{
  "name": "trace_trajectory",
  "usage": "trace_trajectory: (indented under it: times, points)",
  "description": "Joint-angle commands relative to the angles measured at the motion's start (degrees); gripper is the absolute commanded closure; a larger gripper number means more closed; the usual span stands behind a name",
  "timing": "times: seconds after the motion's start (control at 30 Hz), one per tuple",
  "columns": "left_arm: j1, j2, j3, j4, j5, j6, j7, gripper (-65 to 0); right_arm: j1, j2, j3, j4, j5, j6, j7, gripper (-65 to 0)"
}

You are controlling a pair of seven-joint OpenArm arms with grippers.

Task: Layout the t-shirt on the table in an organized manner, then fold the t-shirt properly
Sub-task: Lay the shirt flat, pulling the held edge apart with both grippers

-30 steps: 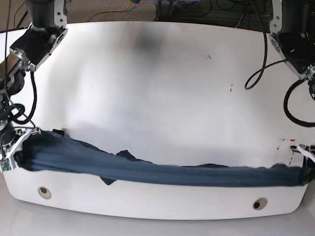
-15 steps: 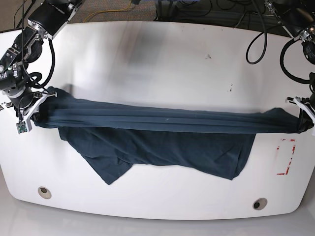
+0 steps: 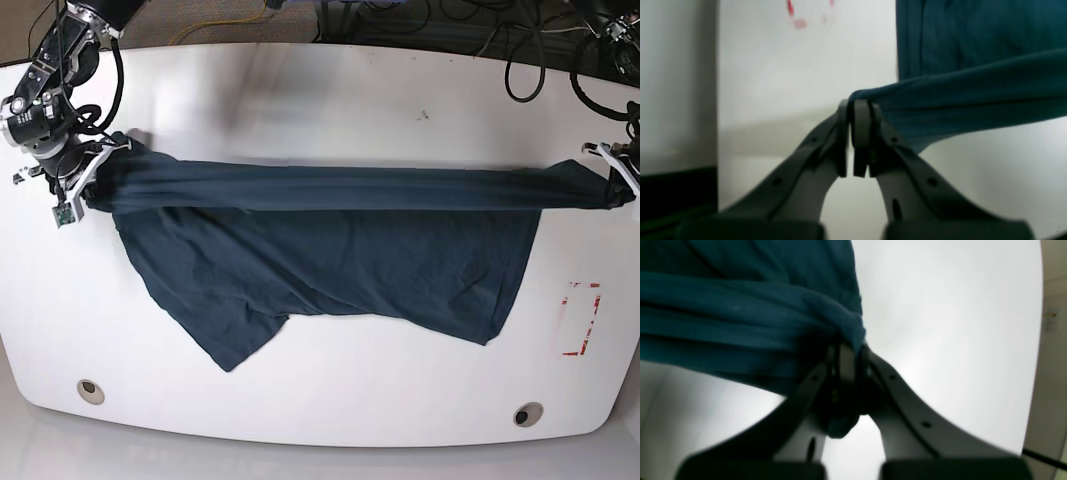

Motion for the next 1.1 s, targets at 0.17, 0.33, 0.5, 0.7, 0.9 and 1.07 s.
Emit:
trace_trajectory:
  times: [0.17, 0.33, 0.5, 0.7, 0.9, 1.07]
  points:
    - [3.72, -1.52, -2.23, 0.8, 1.76, 0.73, -0.7, 0.0, -4.1, -0.06, 2.29, 1.0, -1.91, -0.51, -0.09, -0.2]
    - [6.8, -1.52, -3.11, 0.8, 1.76, 0.73, -0.7, 0.0, -6.91, -0.06, 2.29, 1.0, -1.91, -0.51, 0.0, -0.2]
    - [8.82, -1.52, -3.37, 0.62, 1.93, 0.73, -0.7, 0.0, -9.28, -1.47, 2.29, 1.08, -1.91, -0.51, 0.0, -0.2]
    - [9.79, -1.52, -3.02, 0.53, 2.02, 0.91, -0.7, 0.0, -12.53, -2.17, 2.29, 1.08, -1.91, -0.51, 0.0, -0.2]
    - [8.56, -1.52, -1.88, 0.44, 2.02, 0.99, -0.7, 0.0, -14.82, -4.55, 2.29, 1.08, -1.91, -0.51, 0.09, -0.2]
    - [5.3, -1.6, 1.81, 0.0, 2.81, 1.08, -0.7, 0.0, -16.05, -4.81, 2.21, 0.82, -1.91, -0.51, 0.17, -0.2]
